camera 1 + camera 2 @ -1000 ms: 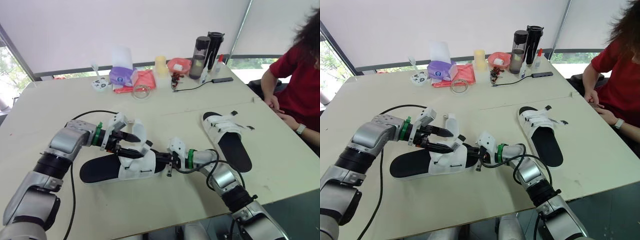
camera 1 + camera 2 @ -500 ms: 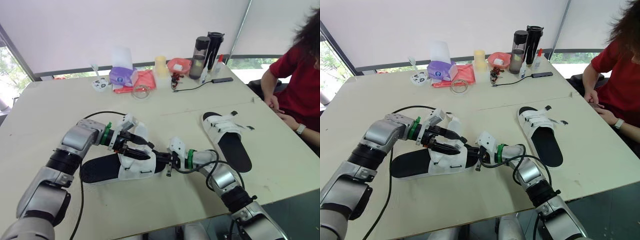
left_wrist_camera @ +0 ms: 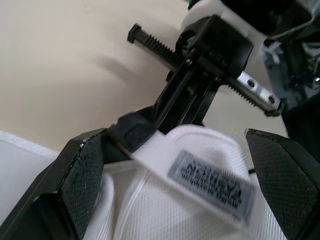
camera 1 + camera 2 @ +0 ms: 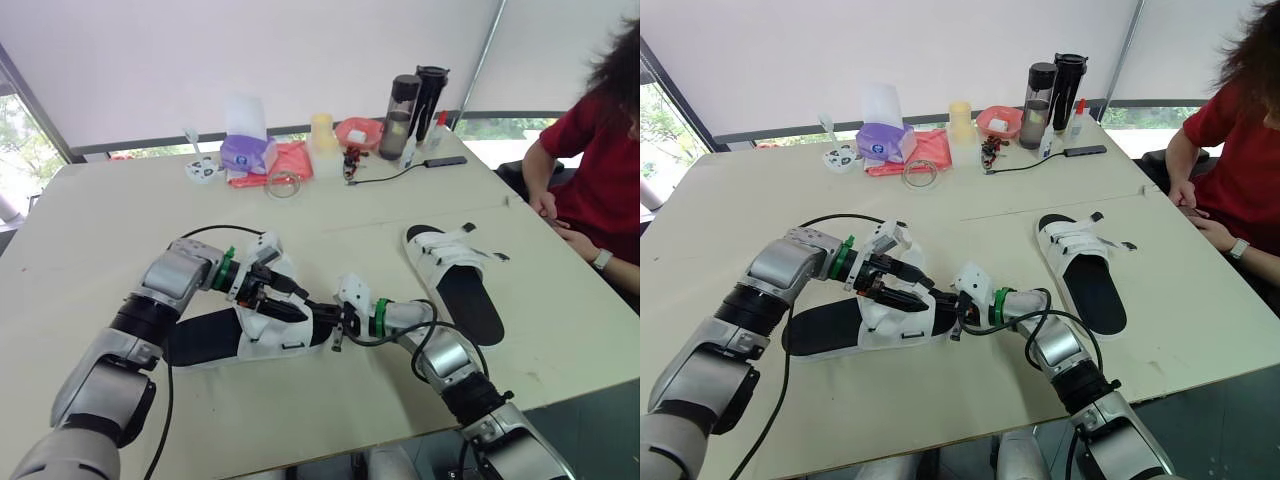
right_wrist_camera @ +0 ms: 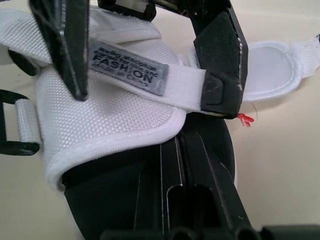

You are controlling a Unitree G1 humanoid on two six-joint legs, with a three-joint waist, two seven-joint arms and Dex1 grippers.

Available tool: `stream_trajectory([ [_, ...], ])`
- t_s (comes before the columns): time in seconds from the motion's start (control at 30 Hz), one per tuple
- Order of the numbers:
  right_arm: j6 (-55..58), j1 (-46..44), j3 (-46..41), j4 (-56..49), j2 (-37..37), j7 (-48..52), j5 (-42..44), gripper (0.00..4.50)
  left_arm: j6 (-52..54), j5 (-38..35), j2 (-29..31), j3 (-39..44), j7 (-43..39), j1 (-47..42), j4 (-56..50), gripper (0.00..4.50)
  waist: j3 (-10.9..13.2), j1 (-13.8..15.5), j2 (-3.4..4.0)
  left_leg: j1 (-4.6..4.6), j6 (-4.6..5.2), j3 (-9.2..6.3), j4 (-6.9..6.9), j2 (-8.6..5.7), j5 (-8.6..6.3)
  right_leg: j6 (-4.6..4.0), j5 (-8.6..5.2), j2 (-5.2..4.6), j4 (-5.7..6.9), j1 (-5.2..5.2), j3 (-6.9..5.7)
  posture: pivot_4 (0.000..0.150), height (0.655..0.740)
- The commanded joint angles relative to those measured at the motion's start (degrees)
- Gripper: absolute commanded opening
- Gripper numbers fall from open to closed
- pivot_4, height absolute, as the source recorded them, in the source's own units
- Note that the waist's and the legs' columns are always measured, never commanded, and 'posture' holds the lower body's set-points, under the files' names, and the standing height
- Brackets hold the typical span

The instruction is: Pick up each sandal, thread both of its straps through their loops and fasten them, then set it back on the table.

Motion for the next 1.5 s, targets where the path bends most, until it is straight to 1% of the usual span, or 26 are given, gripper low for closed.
stream_trajectory([
  [0.03,2.4,1.4,0.9,7.2,-0.5,-2.6,-4.7,0.0,2.3,-1.7,-1.2,1.7,0.5,-1.0,1.2,3.61,0.0,0.0,0.0,0.01,0.0,0.0,0.0,0.0,0.0,0.0,0.0,0.01,0.01,0.01,0.0,0.15,0.74],
  [0.17,2.1,1.3,0.9,7.4,-0.5,-2.7,-4.8,0.0,2.9,-1.5,-1.9,2.4,1.4,-1.3,2.3,1.68,0.0,0.0,0.0,0.12,0.0,0.0,0.0,0.0,0.0,0.0,0.0,0.01,0.02,0.11,0.0,0.15,0.74],
  [0.2,2.1,1.2,0.9,7.6,-0.4,-2.7,-4.8,0.0,2.8,-1.4,-1.9,2.4,1.3,-1.4,2.5,1.11,0.0,0.0,0.0,0.13,0.0,0.0,0.0,0.0,0.0,0.0,0.0,0.01,0.02,0.12,0.0,0.15,0.74],
  [0.27,2.0,1.1,0.8,7.8,-0.4,-2.7,-4.9,0.0,3.3,-1.8,-1.9,2.9,1.4,-1.3,2.3,0.11,0.0,0.0,0.0,0.16,0.0,0.0,0.0,0.0,0.0,0.0,0.0,0.01,0.02,0.15,0.0,0.15,0.74],
  [0.3,2.0,1.1,0.8,7.8,-0.3,-2.7,-4.9,0.0,3.6,-2.0,-1.9,3.1,1.4,-1.3,2.1,0.04,0.0,0.0,0.0,0.17,0.0,0.0,0.0,0.0,0.0,0.0,0.0,0.01,0.02,0.16,0.0,0.15,0.74],
  [0.43,1.9,1.1,0.7,8.0,-0.3,-2.7,-5.0,0.0,2.8,-2.1,-1.6,3.9,2.0,-0.5,1.3,0.04,0.0,0.0,0.0,0.17,0.0,-0.01,0.0,0.0,0.0,0.0,0.0,0.01,0.02,0.17,0.0,0.15,0.74],
  [0.57,1.7,1.0,0.7,8.3,-0.2,-2.8,-5.0,0.0,4.4,-5.4,-2.5,8.9,4.1,-2.0,2.7,0.04,0.0,-0.1,-0.01,0.17,0.0,-0.02,0.0,0.0,0.0,0.0,0.0,0.0,0.02,0.16,0.0,0.15,0.74],
  [0.67,1.6,1.1,0.7,8.4,-0.3,-2.8,-5.1,0.0,7.4,-9.2,-1.9,13.3,4.1,-3.0,2.0,0.04,0.0,-0.1,-0.05,0.17,0.0,-0.01,0.0,0.0,0.0,0.01,0.0,0.01,0.02,0.16,0.0,0.15,0.74],
  [0.87,1.6,1.5,0.6,8.2,-0.4,-2.8,-5.1,0.0,12.4,-17.3,2.7,20.8,3.4,-0.7,-5.7,0.04,0.0,-0.2,-0.06,0.17,0.0,-0.02,-0.02,0.0,0.0,0.01,0.0,0.01,0.04,0.14,0.0,0.15,0.74],
  [0.93,1.5,1.5,0.6,8.3,-0.4,-2.8,-5.2,0.0,14.0,-19.8,4.0,23.0,4.6,1.5,-11.0,0.04,0.0,-0.2,-0.06,0.18,-0.01,-0.02,-0.02,0.0,-0.01,0.01,0.0,0.0,0.04,0.15,0.0,0.15,0.74],
  [1.03,1.4,1.6,0.6,8.4,-0.4,-2.8,-5.3,0.0,18.4,-25.1,3.9,27.3,8.3,3.4,-16.7,0.04,0.1,-0.2,-0.08,0.18,-0.03,-0.03,-0.02,0.0,-0.01,0.0,0.0,-0.03,0.04,0.16,0.02,0.15,0.74],
  [1.17,1.4,1.6,0.7,8.6,-0.2,-2.7,-5.4,0.0,22.6,-31.4,2.1,33.7,16.5,6.2,-23.5,0.04,0.1,-0.1,-0.1,0.18,-0.11,-0.04,-0.02,0.0,-0.07,0.0,0.0,-0.03,0.03,0.16,0.02,0.15,0.74],
  [1.27,1.3,1.3,0.8,8.9,-0.1,-2.6,-5.5,0.0,25.1,-36.1,0.6,37.2,21.7,7.2,-26.5,0.04,0.1,-0.1,-0.13,0.18,-0.11,-0.04,-0.01,0.0,-0.06,0.0,0.0,-0.02,0.03,0.17,0.02,0.15,0.74],
  [1.5,0.6,0.4,1.0,10.3,-0.1,-2.0,-5.7,0.0,30.0,-47.4,-0.3,41.1,30.3,10.9,-34.7,0.04,0.2,-0.1,-0.27,0.18,-0.2,-0.04,-0.01,0.0,0.0,0.01,0.0,-0.02,0.04,0.18,0.02,0.15,0.74],
])
